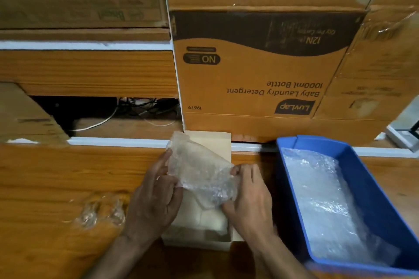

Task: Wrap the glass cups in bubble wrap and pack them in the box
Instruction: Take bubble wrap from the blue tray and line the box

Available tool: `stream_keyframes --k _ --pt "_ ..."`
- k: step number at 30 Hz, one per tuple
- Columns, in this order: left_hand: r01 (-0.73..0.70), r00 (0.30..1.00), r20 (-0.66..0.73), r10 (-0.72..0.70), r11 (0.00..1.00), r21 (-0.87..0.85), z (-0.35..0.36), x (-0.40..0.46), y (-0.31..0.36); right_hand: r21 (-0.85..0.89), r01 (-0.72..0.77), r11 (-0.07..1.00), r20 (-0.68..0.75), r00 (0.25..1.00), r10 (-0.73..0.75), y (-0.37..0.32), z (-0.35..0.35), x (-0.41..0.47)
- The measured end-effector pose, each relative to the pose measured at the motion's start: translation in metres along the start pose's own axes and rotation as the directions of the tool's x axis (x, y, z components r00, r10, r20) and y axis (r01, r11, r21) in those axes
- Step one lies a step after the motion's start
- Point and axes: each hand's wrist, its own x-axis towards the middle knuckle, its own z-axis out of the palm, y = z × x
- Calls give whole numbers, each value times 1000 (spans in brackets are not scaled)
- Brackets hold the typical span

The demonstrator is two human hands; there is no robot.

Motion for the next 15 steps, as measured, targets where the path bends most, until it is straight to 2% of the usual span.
stream_keyframes --k 2,4,6,8,11,13,15 --pt "4 999 49 -5 1000 23 -2 -5 -3 70 -63 996 -24 998 65 -5 4 2" --pt "-16 995 95 15 1000 18 -7 -6 -4 245 -133 960 -40 988 147 -11 5 7" --pt "-48 989 141 48 999 -4 -10 -3 -5 416 -230 880 23 970 243 -13 4 12" --pt "-27 982 184 35 999 -45 -13 1 -8 495 -312 811 107 948 299 -15 1 18" --pt "167 960 257 -111 964 -207 -19 11 -13 444 -249 861 68 967 244 -12 -2 25" --pt "291 943 259 -209 894 -339 -22 18 -16 307 -131 943 48 991 122 -5 -6 30" --pt "330 938 244 -248 852 -406 -23 25 -16 135 23 991 116 992 -38 3 -12 36"
